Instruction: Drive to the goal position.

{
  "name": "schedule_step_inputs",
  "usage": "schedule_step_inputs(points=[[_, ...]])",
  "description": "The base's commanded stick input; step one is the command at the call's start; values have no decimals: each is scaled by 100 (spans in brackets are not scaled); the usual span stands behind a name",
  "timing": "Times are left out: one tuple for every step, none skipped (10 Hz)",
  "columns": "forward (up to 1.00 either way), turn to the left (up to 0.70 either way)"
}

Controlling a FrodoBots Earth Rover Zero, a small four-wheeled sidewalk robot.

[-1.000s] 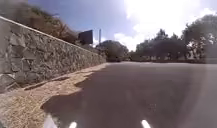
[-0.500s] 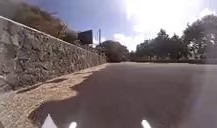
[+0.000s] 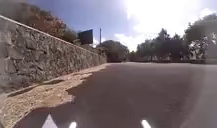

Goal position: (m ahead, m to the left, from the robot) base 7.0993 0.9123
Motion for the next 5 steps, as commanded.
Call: schedule_step_inputs(points=[[50,0],[50,0],[50,0],[50,0],[50,0]])
